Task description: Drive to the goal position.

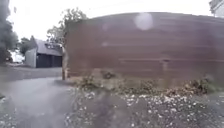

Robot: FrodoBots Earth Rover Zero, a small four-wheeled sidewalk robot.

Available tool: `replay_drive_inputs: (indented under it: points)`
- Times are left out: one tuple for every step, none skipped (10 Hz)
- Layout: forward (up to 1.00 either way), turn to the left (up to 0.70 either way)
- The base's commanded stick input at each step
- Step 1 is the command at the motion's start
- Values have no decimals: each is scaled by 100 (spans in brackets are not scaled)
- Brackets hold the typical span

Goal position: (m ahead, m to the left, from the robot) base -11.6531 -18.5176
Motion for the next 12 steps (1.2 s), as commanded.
replay_drive_inputs:
  points:
    - [26, -65]
    - [26, -65]
    - [26, -65]
    - [26, -65]
    - [26, -65]
    - [26, -65]
    - [26, -65]
    - [26, -65]
    - [26, -65]
    - [26, -65]
    - [26, -65]
    - [26, -65]
